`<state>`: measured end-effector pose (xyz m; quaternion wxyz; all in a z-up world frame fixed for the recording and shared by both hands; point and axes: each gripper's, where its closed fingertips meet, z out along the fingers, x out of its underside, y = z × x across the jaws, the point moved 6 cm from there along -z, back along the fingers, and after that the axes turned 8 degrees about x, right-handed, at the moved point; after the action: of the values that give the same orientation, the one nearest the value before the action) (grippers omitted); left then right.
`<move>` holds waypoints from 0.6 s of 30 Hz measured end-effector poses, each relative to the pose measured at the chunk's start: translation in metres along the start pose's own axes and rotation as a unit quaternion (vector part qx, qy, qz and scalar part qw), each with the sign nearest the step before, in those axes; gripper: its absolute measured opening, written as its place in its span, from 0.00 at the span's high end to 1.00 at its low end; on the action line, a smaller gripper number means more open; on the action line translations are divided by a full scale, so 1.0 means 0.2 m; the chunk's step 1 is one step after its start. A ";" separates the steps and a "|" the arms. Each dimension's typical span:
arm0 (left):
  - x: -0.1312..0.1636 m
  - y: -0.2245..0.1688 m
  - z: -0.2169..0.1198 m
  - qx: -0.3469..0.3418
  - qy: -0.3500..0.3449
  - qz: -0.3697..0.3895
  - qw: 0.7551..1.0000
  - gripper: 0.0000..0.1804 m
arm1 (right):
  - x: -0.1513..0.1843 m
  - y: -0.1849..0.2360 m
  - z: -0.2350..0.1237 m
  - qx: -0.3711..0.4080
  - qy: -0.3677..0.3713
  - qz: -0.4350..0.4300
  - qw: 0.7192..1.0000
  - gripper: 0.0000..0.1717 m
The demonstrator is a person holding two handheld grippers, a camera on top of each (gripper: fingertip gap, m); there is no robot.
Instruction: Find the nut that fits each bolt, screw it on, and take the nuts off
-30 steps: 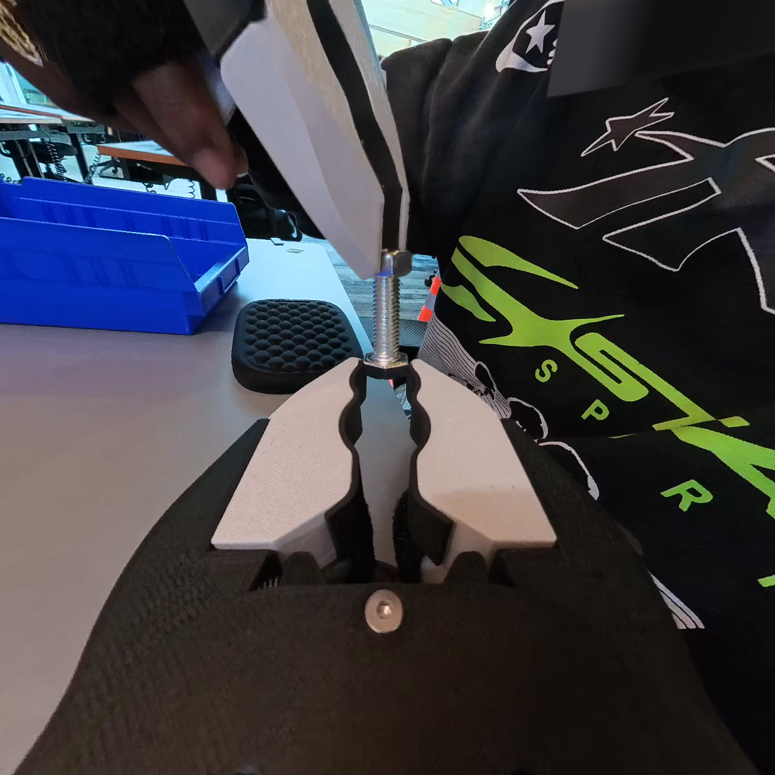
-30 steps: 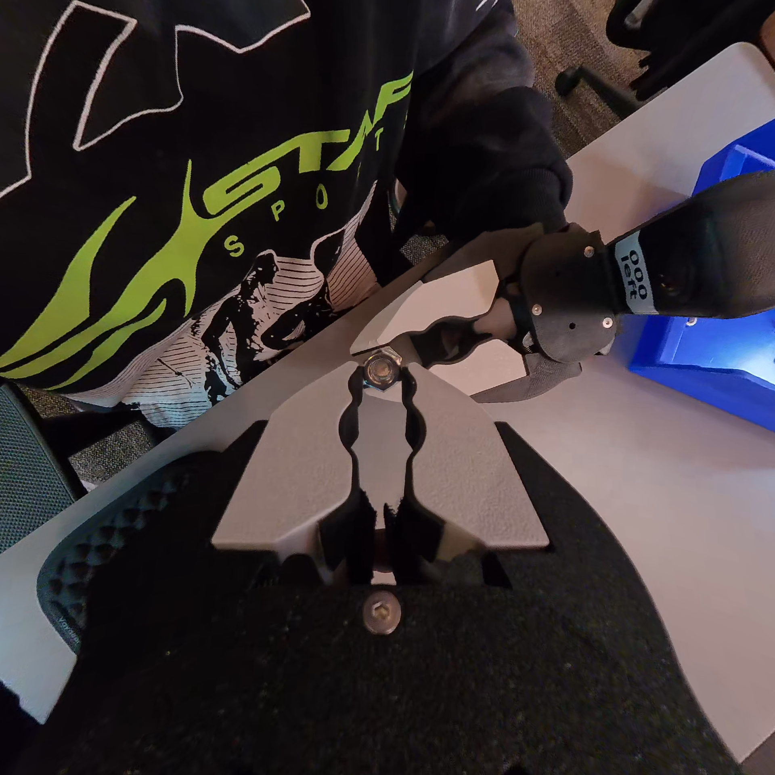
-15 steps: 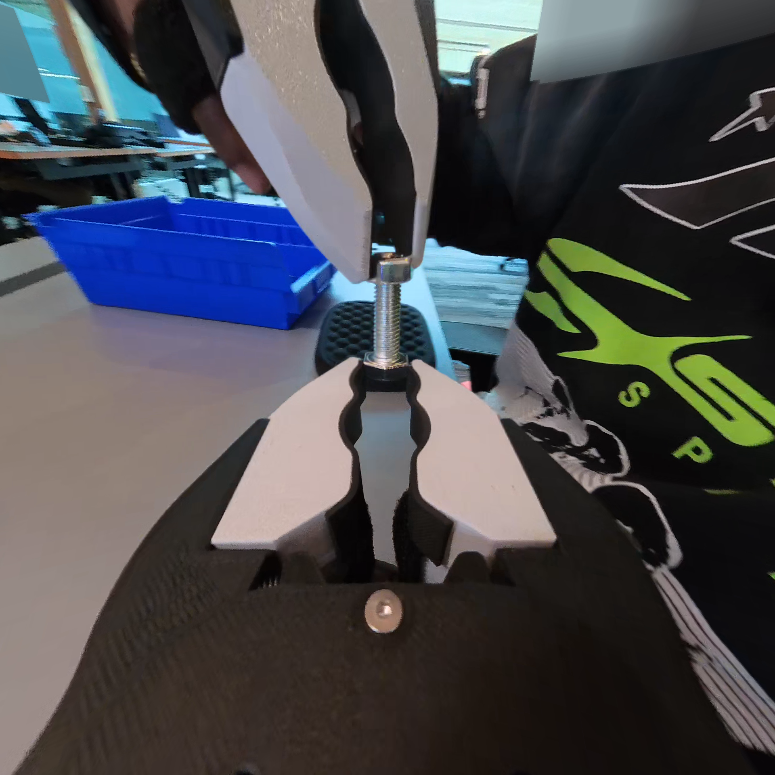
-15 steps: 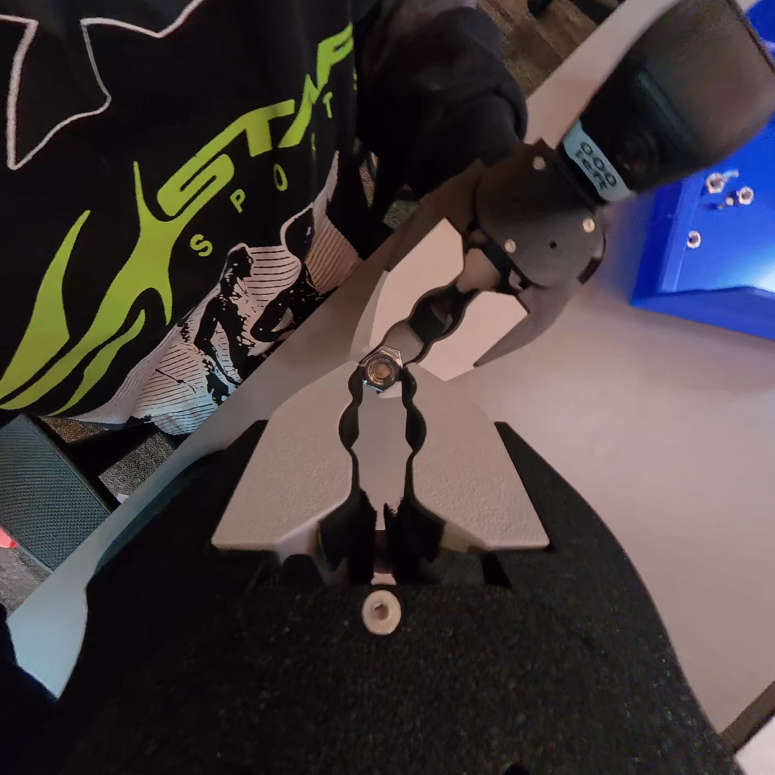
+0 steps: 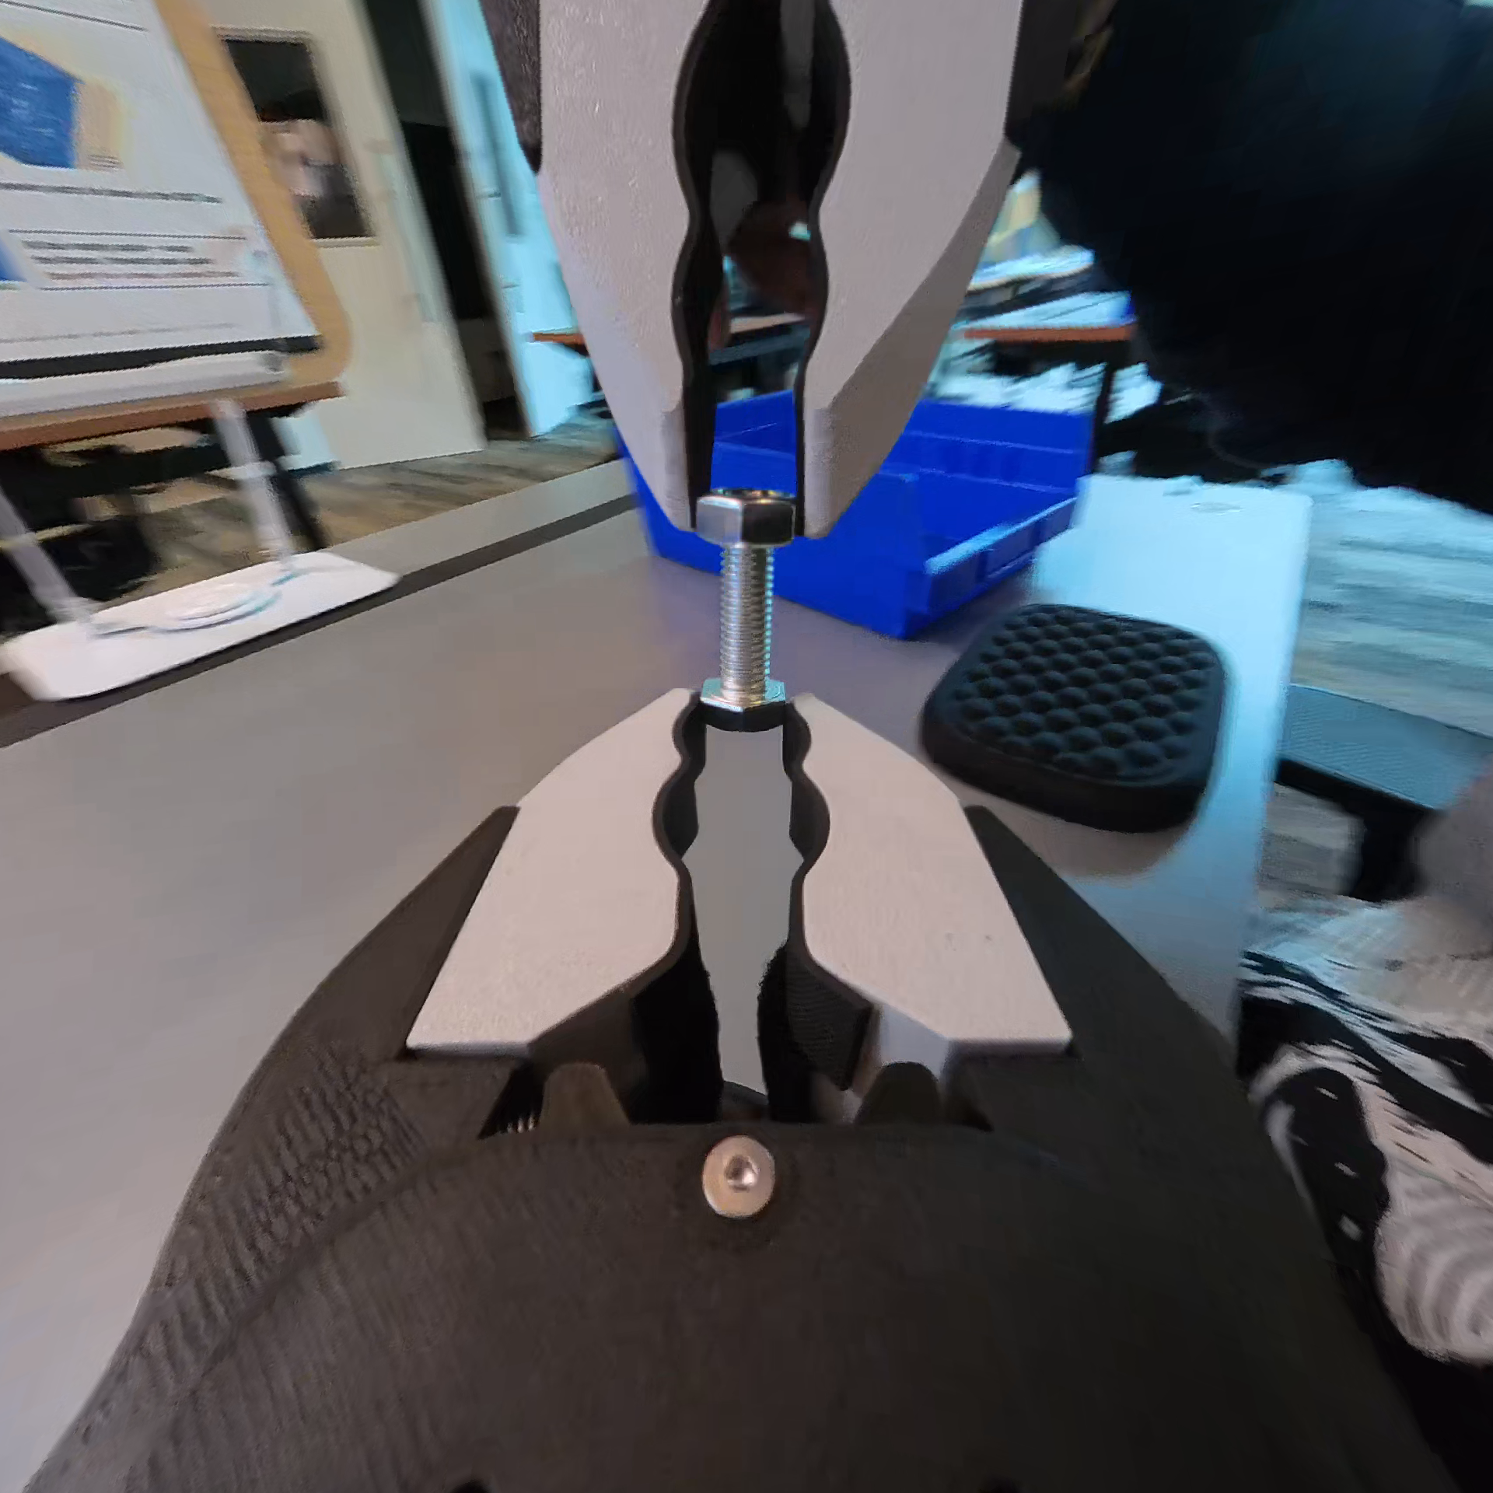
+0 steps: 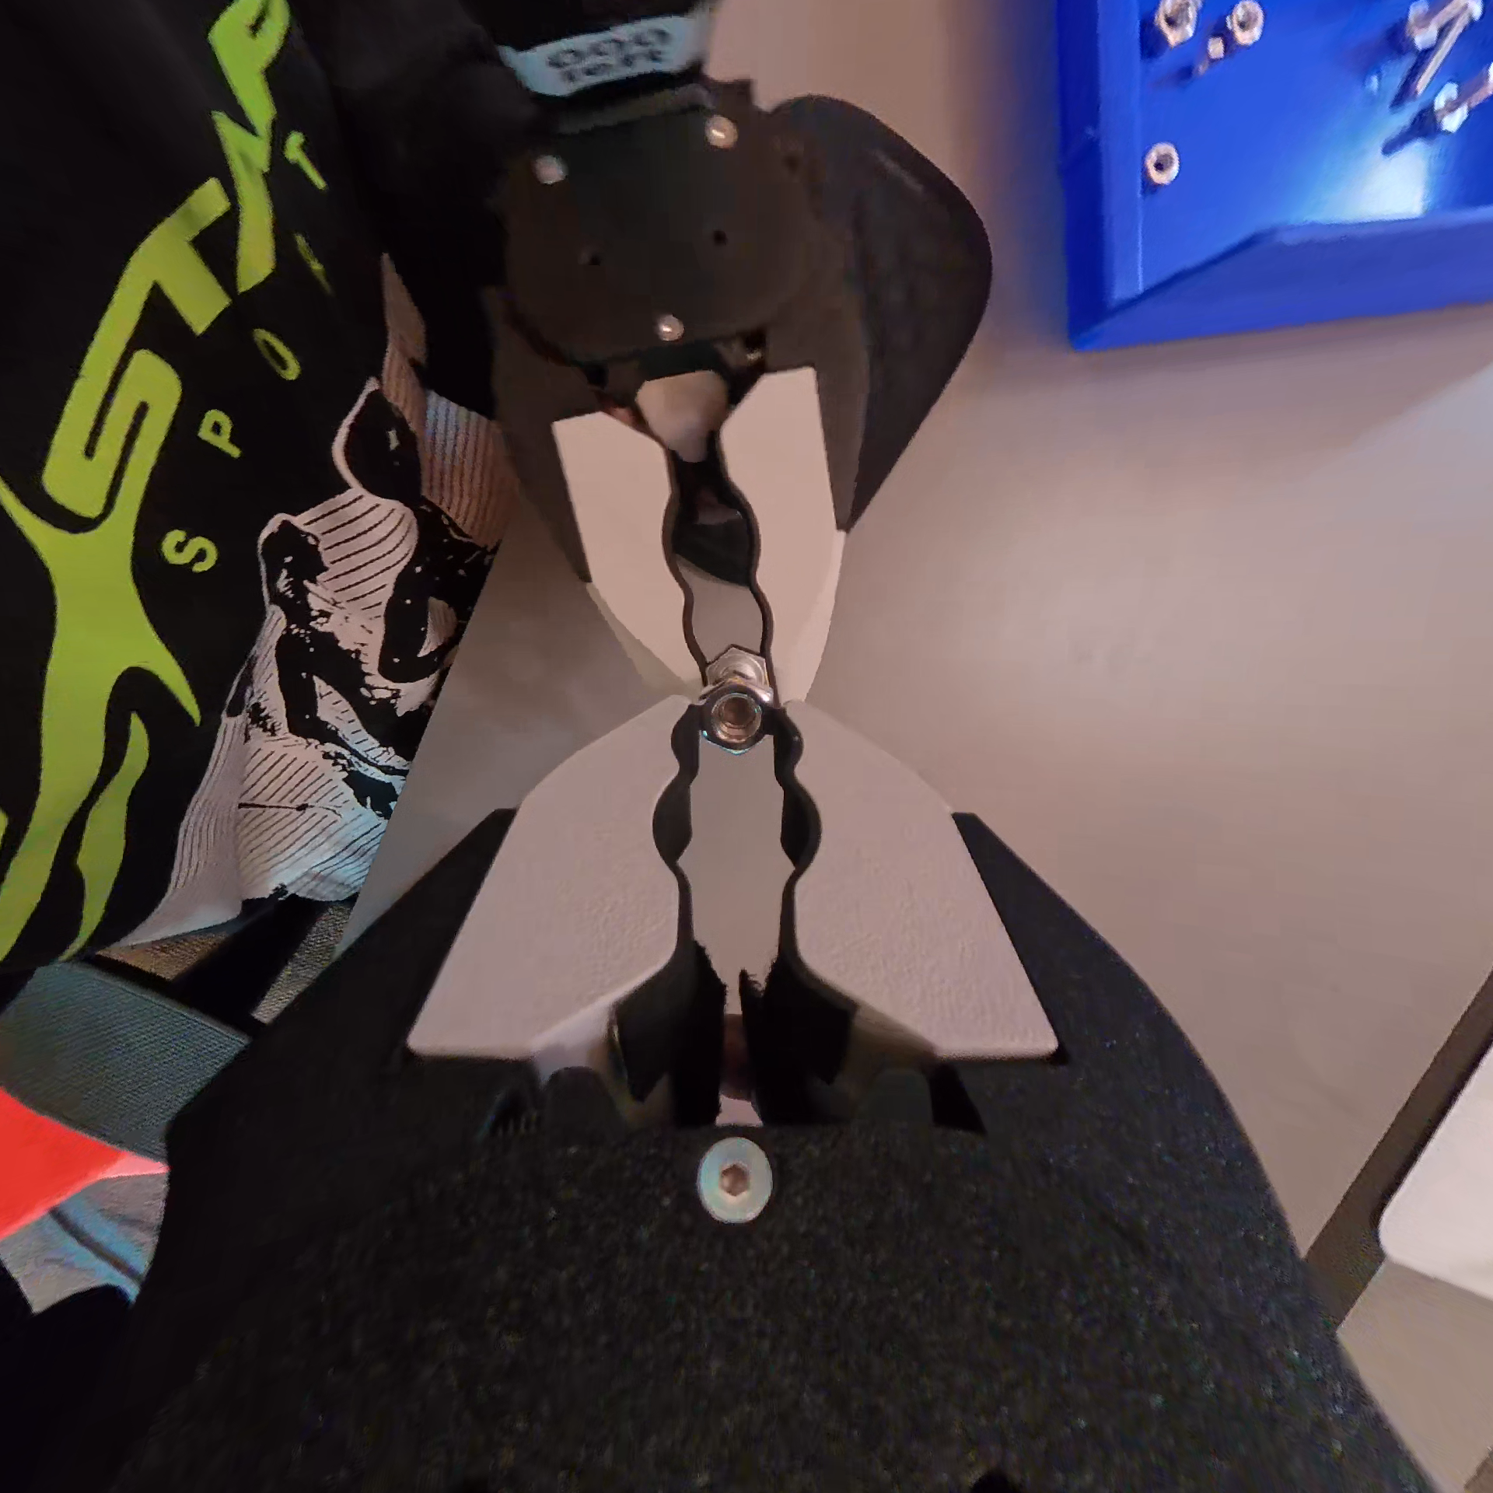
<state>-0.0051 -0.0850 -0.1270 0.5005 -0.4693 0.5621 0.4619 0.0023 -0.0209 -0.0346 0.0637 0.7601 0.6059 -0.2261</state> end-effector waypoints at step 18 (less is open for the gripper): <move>0.01 0.01 0.01 -0.043 0.002 -0.002 0.999 0.90 | 0.00 -0.02 0.02 0.025 0.047 0.062 0.997 0.89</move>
<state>-0.0074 -0.0833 -0.1292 0.4799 -0.4925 0.5420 0.4830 -0.0033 -0.0215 -0.0363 0.0299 0.8074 0.5541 -0.2005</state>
